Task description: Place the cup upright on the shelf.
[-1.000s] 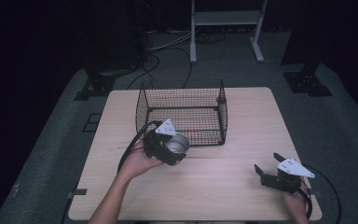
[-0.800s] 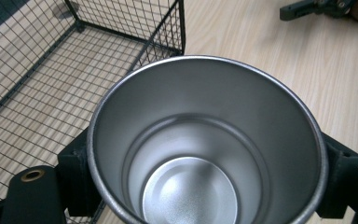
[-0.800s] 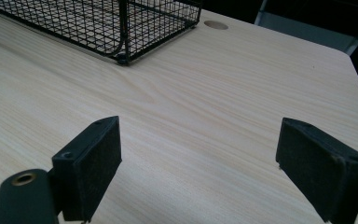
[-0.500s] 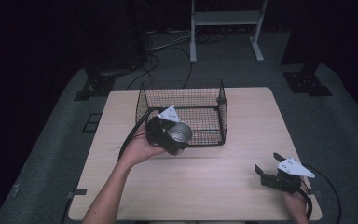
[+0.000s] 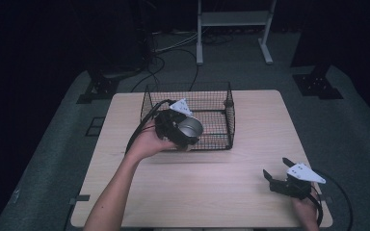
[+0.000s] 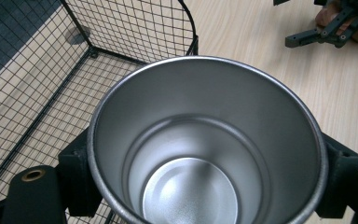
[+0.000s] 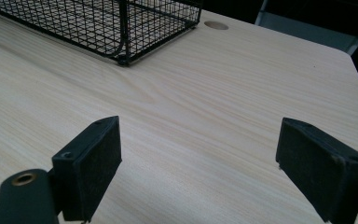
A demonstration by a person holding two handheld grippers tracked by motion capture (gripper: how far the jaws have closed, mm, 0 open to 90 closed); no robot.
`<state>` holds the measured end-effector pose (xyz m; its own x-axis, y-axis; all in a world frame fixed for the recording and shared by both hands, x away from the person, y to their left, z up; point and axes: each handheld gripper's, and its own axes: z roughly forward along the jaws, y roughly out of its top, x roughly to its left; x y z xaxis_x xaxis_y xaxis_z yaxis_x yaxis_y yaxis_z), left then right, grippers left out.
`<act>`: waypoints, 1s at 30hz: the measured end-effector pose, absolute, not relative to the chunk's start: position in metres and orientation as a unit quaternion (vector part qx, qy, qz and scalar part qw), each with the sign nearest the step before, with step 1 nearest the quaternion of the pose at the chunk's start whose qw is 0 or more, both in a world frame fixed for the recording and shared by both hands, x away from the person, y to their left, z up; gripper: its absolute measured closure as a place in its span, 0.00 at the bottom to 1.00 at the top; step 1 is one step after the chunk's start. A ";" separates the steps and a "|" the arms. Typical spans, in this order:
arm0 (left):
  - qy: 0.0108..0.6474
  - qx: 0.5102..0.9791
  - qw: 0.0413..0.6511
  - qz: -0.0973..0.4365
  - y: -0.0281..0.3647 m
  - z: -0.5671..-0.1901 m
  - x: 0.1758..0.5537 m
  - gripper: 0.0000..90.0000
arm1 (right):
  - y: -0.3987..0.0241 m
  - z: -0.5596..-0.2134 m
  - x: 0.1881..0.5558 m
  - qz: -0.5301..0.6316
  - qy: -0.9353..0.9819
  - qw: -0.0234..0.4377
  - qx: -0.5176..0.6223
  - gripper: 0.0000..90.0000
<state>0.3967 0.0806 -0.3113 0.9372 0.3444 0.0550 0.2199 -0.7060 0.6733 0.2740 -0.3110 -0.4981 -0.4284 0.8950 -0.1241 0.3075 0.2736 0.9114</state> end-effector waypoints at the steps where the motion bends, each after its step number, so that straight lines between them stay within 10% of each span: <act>1: 0.154 0.919 0.351 0.089 0.080 -0.311 0.398 0.18 | -0.311 -0.498 0.274 0.437 0.723 0.336 0.416 0.15; 30: 0.176 0.925 0.324 0.094 0.069 -0.287 0.448 0.18 | -0.312 -0.498 0.274 0.439 0.723 0.333 0.417 0.15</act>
